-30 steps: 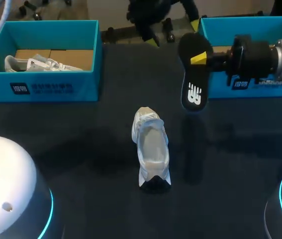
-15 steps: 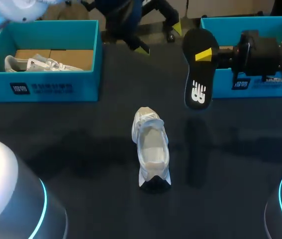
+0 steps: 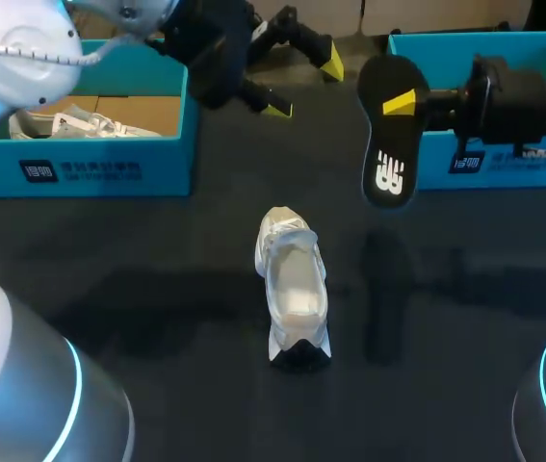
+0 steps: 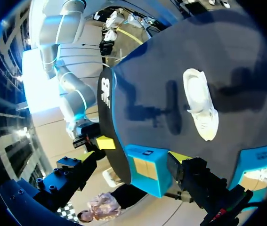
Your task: Take the shoe out of the shoebox, open the shoe tongue, remove and reinsert the insole, then place the shoe into the shoebox
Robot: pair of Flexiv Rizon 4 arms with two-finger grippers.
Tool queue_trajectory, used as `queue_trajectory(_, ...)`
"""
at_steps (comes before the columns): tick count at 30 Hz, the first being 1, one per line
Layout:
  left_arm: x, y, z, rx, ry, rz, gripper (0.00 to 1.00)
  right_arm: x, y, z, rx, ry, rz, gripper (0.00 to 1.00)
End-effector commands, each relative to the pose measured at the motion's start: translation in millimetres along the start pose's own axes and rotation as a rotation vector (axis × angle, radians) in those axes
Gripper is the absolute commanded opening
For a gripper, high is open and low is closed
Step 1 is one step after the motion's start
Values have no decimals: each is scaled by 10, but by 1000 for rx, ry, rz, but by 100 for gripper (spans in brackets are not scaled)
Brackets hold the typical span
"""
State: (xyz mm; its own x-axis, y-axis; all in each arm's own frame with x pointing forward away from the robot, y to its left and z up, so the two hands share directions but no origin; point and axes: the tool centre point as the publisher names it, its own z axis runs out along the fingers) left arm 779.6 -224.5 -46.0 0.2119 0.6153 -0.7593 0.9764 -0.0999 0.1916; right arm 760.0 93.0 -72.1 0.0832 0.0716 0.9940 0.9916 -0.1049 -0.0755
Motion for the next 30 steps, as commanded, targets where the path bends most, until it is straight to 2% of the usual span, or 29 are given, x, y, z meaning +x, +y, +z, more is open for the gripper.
queue_trajectory(1, 40, -21, 1, -4, -68, 3, 100, -2, 25, 34, 0, 11, 1, 0)
queue_trajectory(5, 40, -21, 1, -4, -68, 3, 100, 22, 24, 80, -3, 13, 6, 0)
queue_trajectory(11, 136, 81, 112, -29, -178, -109, 100, 93, 35, 161, -5, 13, 15, 0)
queue_trajectory(13, 162, 99, 119, 6, -213, -152, 100, 118, 22, 180, -5, 10, 18, 0)
queue_trajectory(18, 230, 141, 143, 0, -282, -156, 100, 144, -18, 226, -11, 15, 19, 0)
queue_trajectory(20, 265, 181, 172, -27, -293, -159, 100, 159, -25, 254, -13, 21, 16, 0)
queue_trajectory(24, 317, 235, 215, -20, -353, -177, 100, 197, -53, 308, -13, 28, 8, 0)
queue_trajectory(26, 319, 251, 227, -3, -401, -196, 100, 215, -70, 328, -13, 38, -4, 0)
queue_trajectory(30, 271, 309, 224, -29, -453, -246, 100, 231, -92, 365, -18, 39, -11, 0)
